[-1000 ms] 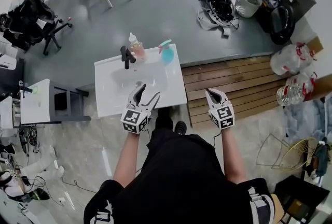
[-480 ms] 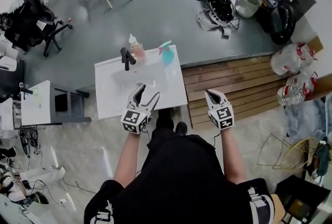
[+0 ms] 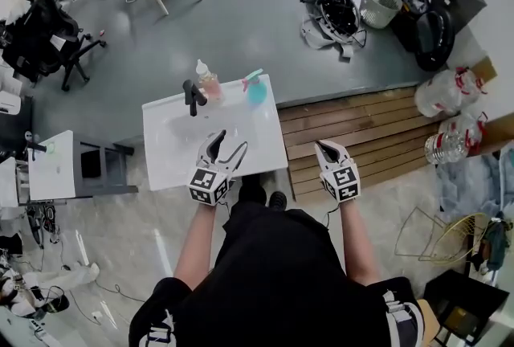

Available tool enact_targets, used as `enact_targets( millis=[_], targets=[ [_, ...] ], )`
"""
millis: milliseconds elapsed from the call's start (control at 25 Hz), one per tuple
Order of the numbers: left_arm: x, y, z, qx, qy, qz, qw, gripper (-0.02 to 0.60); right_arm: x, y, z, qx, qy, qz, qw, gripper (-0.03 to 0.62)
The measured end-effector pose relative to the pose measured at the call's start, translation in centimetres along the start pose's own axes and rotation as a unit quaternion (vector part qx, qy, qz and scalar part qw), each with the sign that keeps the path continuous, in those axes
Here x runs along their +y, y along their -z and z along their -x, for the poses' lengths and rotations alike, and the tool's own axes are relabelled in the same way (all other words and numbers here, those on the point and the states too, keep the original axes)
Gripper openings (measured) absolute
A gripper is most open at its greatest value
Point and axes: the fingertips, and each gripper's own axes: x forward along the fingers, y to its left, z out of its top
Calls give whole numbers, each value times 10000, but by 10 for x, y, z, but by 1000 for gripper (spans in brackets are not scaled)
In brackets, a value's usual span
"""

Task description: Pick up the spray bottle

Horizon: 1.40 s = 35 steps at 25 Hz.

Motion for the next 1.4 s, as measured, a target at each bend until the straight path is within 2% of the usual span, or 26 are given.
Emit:
enact_targets(
  millis=[520, 1120, 1400],
  targets=[
    [38, -15, -46, 62, 190, 20, 9998, 280, -25, -27, -41, 102, 54, 87, 9999, 17],
    [94, -16, -81, 324, 352, -44, 9988, 280, -25, -44, -106, 250, -92, 55, 9996, 17],
    [114, -14, -99, 431, 515, -84, 9977, 279, -26, -52, -126, 324, 22, 42, 9995, 17]
  ],
)
